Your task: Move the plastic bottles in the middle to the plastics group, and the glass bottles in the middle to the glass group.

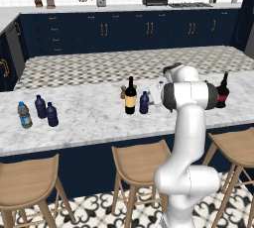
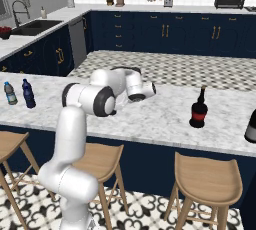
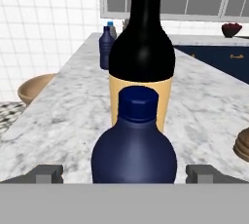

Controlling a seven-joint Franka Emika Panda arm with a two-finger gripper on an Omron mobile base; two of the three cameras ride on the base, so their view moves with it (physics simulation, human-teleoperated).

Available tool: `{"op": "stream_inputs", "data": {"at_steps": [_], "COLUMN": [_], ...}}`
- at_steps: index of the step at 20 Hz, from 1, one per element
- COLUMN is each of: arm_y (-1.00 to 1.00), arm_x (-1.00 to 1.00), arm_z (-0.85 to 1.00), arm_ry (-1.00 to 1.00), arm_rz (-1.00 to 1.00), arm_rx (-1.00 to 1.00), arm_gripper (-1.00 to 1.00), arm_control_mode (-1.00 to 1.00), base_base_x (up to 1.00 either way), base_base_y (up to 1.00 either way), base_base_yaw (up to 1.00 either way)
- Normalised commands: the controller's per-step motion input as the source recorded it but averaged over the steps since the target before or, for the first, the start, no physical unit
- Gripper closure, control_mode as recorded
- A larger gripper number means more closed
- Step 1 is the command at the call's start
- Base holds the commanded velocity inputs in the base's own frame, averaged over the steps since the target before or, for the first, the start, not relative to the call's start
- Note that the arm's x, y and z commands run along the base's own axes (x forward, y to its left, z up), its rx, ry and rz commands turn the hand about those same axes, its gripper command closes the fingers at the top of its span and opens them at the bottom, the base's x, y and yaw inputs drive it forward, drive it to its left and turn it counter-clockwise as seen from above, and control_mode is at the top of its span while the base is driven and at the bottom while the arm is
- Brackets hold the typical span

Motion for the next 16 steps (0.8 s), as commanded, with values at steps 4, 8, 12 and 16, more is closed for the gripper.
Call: {"op": "stream_inputs", "data": {"at_steps": [4,8,12,16], "arm_y": [0.20,0.06,0.00,0.00], "arm_x": [0.00,0.00,0.00,0.00], "arm_z": [0.00,0.00,0.00,0.00], "arm_ry": [0.00,0.00,0.00,0.00], "arm_rz": [-0.01,0.00,0.00,0.00], "arm_rx": [0.00,0.00,0.00,0.00], "arm_gripper": [-1.00,-1.00,1.00,1.00], "arm_control_mode": [-1.00,-1.00,-1.00,-1.00], "base_base_x": [0.00,0.00,0.00,0.00], "base_base_y": [0.00,0.00,0.00,0.00], "base_base_yaw": [0.00,0.00,0.00,0.00]}}
